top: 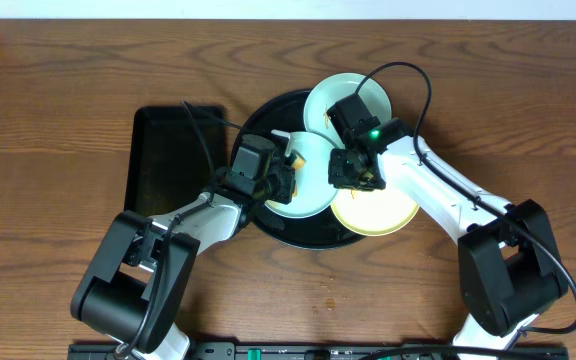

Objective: Clean dirty plates on tray and stack at the side
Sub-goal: 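Scrub the held green plate surface with the sponge in the left gripper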

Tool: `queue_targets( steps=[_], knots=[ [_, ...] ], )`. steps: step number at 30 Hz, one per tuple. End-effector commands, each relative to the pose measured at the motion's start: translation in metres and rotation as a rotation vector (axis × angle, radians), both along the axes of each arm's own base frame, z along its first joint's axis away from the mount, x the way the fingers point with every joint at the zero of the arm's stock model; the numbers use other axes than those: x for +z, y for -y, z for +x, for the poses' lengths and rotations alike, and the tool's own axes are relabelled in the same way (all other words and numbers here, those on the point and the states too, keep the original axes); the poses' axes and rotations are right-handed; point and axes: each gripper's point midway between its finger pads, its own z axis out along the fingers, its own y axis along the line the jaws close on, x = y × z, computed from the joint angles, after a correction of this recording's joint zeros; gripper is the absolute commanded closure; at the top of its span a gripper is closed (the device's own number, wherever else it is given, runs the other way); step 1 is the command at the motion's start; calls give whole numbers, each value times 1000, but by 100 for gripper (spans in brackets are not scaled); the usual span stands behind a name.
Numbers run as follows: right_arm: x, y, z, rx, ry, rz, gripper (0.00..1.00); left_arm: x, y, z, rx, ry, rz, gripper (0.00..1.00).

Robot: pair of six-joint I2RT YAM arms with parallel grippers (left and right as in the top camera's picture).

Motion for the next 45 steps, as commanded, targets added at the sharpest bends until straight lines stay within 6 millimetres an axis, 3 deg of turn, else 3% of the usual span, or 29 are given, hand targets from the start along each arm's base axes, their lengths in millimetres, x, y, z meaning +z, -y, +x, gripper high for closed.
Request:
queue_targets(
  steps=[1, 10, 16, 25, 28, 45],
  knots=[
    [2, -1, 4, -1, 30, -15, 71, -16, -4, -6, 7, -37, 28, 92],
    [-17, -11, 5, 14, 3, 4, 81, -16, -4, -7, 6, -40, 29, 92],
    [-17, -21, 0, 42, 10, 5, 84, -16, -4, -7, 7, -40, 29, 92],
    [-26, -18, -1, 41, -2, -25, 85, -16, -4, -7, 6, -41, 29, 92],
    [-29, -18, 0, 41, -4, -27, 98, -16, -4, -7, 7, -40, 29, 92],
    [-29, -25, -5, 99, -25, 7, 99, -14, -3, -4, 7, -24, 23, 92]
  ],
)
